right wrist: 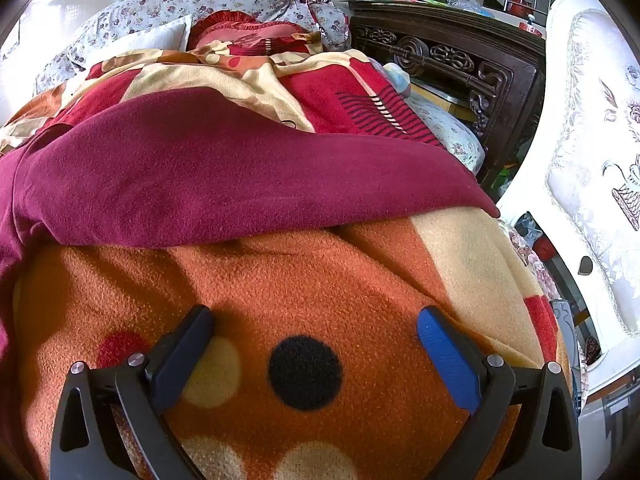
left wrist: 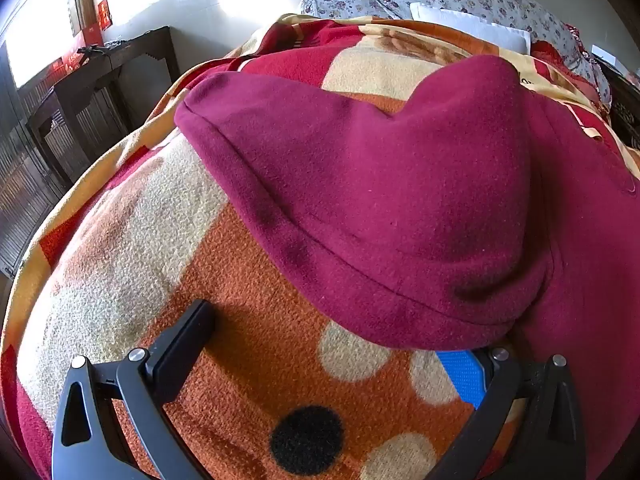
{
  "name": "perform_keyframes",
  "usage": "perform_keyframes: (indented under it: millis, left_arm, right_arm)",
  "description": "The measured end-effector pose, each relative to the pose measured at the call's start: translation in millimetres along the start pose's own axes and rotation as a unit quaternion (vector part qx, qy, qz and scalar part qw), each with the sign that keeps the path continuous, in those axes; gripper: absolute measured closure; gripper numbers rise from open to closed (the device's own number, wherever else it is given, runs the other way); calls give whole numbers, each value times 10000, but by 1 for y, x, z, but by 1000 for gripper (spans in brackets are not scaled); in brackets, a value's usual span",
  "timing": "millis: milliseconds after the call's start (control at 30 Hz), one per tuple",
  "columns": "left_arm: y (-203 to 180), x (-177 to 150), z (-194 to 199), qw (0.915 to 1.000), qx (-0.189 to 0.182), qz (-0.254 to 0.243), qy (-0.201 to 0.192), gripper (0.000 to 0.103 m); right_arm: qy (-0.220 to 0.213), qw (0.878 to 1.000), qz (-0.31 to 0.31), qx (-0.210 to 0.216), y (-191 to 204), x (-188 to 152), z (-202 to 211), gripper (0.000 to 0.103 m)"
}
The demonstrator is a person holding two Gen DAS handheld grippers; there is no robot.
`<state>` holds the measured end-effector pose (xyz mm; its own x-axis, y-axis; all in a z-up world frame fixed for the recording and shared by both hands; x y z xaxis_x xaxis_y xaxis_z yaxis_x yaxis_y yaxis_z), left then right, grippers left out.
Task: Fold small clothes
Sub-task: 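Lift the maroon sweatshirt with both grippers and spread it flat on the blanket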
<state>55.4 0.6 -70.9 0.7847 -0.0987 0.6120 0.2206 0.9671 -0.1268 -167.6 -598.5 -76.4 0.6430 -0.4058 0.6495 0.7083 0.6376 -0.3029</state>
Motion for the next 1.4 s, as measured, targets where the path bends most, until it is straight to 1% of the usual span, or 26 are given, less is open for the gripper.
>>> perform_keyframes:
  millis: [67, 100, 167, 267, 400, 567, 633, 667, 800, 867, 967, 1067, 1133, 1267, 1333, 1400]
  left_arm:
    - [0, 0, 0, 10000, 75, -59, 0, 0]
    - [-1, 0, 0, 10000, -13, 9, -7, 0]
    - [0, 0, 1, 10000, -6, 2, -10, 0]
    - [-4, 0, -1, 9999, 88, -53, -10, 0]
    - [-7, -6, 4, 9999, 123, -31, 14, 0]
    - [-15, -8, 26, 9986, 453, -264, -45, 0]
    - [-24, -8, 35, 9987, 377, -337, -106, 0]
    - [-34, -9, 44, 9988, 249, -376, -190, 0]
    - [-56, -10, 71, 9982, -13, -412, -447, 0]
    - [-69, -11, 81, 9978, -126, -419, -495, 0]
    - [-84, -16, 89, 9975, -182, -437, -524, 0]
    - [-95, -19, 95, 9970, -316, -434, -552, 0]
    - [-105, -22, 98, 9964, -444, -450, -568, 0]
    - [-125, -23, 104, 9950, -551, -592, -585, 0]
    - [-138, -25, 108, 9937, -667, -659, -611, 0]
    - [-146, -26, 112, 9928, -735, -700, -632, 0]
  right_arm:
    - [0, 10000, 0, 0, 0, 0, 0, 0]
    - [-1, 10000, 0, 0, 0, 0, 0, 0]
    - [-1, 10000, -1, 0, 0, 0, 0, 0]
    - [-3, 10000, -1, 0, 0, 0, 0, 0]
    - [-2, 10000, -2, 0, 0, -1, 0, 0]
    - [-13, 10000, -6, -10, 0, -1, 0, 0]
    - [-14, 10000, 19, -29, 0, -1, 0, 0]
    - [0, 10000, 23, -25, 0, 0, 0, 0]
    - [32, 10000, 39, -81, -2, -1, 3, 0]
    - [122, 9999, 53, -57, 1, -1, 3, 0]
    - [347, 9994, 25, 31, 0, -6, 10, 0]
    - [442, 9987, 16, 265, 0, -14, 30, 0]
    - [427, 9980, -44, 460, 1, -19, 52, 0]
    - [75, 9978, -223, 622, -4, -21, 103, 0]
    - [-151, 9971, -271, 700, -4, -19, 133, 0]
    - [-286, 9965, -283, 731, -1, -16, 153, 0]
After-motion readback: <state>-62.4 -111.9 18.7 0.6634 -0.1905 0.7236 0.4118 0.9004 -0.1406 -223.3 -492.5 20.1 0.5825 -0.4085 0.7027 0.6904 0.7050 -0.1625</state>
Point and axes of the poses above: each gripper's, at about its wrist camera, not at the fingertips, and z roughly against the way its jaws point, y to its left, x to its top, the point moved 9 cm from there along -z, roughly the way its jaws point, and after that the axes turned 14 degrees about -x, right-handed, at the moved point
